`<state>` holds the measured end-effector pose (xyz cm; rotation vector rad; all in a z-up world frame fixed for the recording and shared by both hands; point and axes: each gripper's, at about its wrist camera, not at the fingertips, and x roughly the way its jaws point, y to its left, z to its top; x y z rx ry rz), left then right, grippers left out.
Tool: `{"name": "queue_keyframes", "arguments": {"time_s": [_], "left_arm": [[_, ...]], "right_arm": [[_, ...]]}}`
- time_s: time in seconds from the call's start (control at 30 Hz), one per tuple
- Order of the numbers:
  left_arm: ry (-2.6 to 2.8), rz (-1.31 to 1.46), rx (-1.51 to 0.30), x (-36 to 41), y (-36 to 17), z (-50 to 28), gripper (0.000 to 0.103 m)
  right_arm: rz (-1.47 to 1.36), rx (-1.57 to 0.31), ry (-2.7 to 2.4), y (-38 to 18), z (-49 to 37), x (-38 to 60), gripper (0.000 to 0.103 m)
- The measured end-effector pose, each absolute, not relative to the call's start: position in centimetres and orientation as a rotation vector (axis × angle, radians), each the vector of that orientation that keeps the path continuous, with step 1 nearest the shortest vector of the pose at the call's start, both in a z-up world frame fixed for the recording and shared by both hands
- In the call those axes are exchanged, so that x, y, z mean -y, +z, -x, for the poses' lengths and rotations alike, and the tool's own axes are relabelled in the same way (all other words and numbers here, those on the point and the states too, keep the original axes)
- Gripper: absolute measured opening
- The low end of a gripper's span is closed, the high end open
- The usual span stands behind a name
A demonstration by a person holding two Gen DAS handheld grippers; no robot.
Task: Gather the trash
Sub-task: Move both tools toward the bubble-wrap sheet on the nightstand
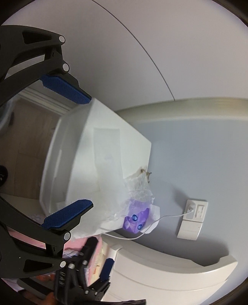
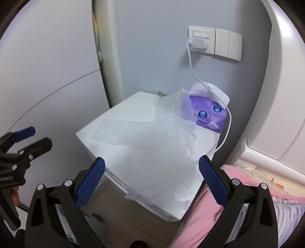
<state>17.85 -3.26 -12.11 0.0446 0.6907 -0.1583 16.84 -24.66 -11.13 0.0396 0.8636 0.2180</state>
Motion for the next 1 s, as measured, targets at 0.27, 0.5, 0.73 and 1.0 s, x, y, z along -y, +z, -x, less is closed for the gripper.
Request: {"name": "queue_keyframes", "arguments": {"time_s": [0.27, 0.5, 0.73, 1.0], "left_arm": [[-0.234, -0.065, -0.746, 6.9, -14.0, -23.7, 0.097], [-0.265, -0.037, -0.798, 8.0, -16.0, -27.2, 0.097], [-0.28, -0.059, -0.83, 8.9, -17.9, -29.6, 0.097], [-0.314, -0.092, -0.858, 10.2, -19.8, -31.8, 0.097]], "right_arm": [[0.026, -0.905, 0.232, -13.7, -19.4, 24.3, 0.096], [0.042, -0.921, 0.237, -15.0, -21.2, 23.6, 0.096], [0.041, -0.951, 0.239, -16.5, -22.8, 23.7, 0.096], [0.023, -0.986, 0.234, -18.3, -24.0, 24.2, 0.096]]}}
